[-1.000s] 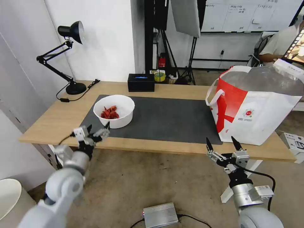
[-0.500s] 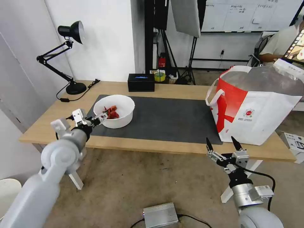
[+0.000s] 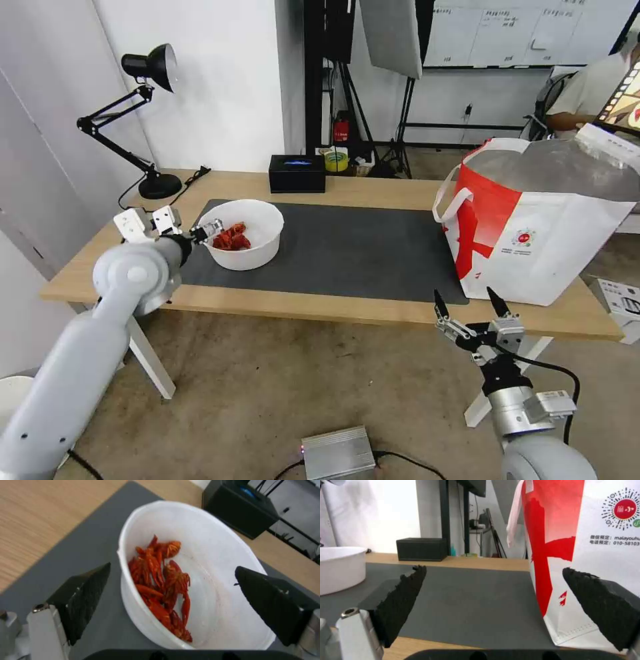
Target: Pick up the trash from the table and place it into the takeout bag.
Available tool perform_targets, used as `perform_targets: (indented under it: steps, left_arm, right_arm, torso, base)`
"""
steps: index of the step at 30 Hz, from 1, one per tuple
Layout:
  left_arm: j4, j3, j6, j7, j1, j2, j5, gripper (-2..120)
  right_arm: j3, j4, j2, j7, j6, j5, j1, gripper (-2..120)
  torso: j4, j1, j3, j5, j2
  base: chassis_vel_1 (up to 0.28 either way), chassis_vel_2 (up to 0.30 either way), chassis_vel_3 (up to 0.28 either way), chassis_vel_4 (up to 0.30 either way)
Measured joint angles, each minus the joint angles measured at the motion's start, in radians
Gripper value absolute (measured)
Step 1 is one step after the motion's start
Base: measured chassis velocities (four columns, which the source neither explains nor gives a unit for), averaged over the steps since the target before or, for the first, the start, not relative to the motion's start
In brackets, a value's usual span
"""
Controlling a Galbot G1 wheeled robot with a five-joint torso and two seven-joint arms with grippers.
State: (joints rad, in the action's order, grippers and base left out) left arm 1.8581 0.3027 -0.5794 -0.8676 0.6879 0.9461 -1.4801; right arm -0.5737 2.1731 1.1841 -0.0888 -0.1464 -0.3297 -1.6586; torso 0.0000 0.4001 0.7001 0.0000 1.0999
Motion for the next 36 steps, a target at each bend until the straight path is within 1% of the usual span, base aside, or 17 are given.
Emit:
perform_targets:
  steps: [1,4,9,25,27,28,30,31,35,36]
  left_arm:
    - [-0.001,-0.001,0.000,-0.001,-0.001,0.001,-0.001,100]
    - [-0.043,-0.030,-0.002,-0.036,-0.042,0.019,-0.010,100]
    - [-0.073,-0.043,-0.016,-0.051,-0.067,0.025,-0.011,100]
    - [-0.133,-0.050,-0.024,-0.064,-0.063,0.049,0.020,100]
    - [-0.137,-0.052,-0.024,-0.063,-0.060,0.051,0.022,96]
    - [-0.137,-0.052,-0.024,-0.063,-0.060,0.051,0.022,96]
    - [-0.130,-0.052,-0.024,-0.061,-0.054,0.052,0.023,87]
    - [-0.130,-0.052,-0.024,-0.061,-0.054,0.052,0.023,87]
    - [-0.114,-0.060,-0.019,-0.058,-0.037,0.059,0.028,69]
    - [-0.114,-0.060,-0.019,-0.058,-0.037,0.059,0.028,69]
  right_arm:
    - [0.000,0.000,0.000,0.000,0.000,0.000,0.000,100]
    - [0.000,0.000,0.000,0.000,0.000,0.000,0.000,100]
    - [0.000,0.000,0.000,0.000,0.000,0.000,0.000,100]
    - [0.000,0.000,0.000,0.000,0.000,0.000,0.000,100]
    - [0.000,0.000,0.000,0.000,0.000,0.000,0.000,100]
    - [0.000,0.000,0.000,0.000,0.000,0.000,0.000,100]
    - [0.000,0.000,0.000,0.000,0.000,0.000,0.000,100]
    - [0.000,0.000,0.000,0.000,0.000,0.000,0.000,100]
    - [0.000,0.000,0.000,0.000,0.000,0.000,0.000,100]
    - [0.000,0.000,0.000,0.000,0.000,0.000,0.000,100]
  torso:
    - [0.0000,0.000,0.000,0.0000,0.000]
    - [-0.0001,0.000,0.000,-0.0001,0.000]
    - [-0.0001,0.000,0.000,0.0000,0.000]
    - [0.0000,0.000,0.000,0.0000,0.000]
    - [0.0000,0.000,0.000,-0.0001,0.000]
    - [0.0000,0.000,0.000,-0.0001,0.000]
    - [0.0000,0.000,0.000,0.0000,0.000]
    - [0.0000,0.000,0.000,0.0000,0.000]
    - [0.0000,0.000,0.000,0.0000,0.000]
    - [0.0000,0.000,0.000,0.0000,0.000]
  base:
    - [0.000,0.000,0.000,0.000]
    - [0.000,0.000,0.000,0.000]
    - [0.000,0.000,0.000,0.000]
    - [0.000,0.000,0.000,0.000]
    - [0.000,0.000,0.000,0.000]
    - [0.000,0.000,0.000,0.000]
    - [0.000,0.000,0.000,0.000]
    - [0.000,0.000,0.000,0.000]
    - [0.000,0.000,0.000,0.000]
    - [0.000,0.000,0.000,0.000]
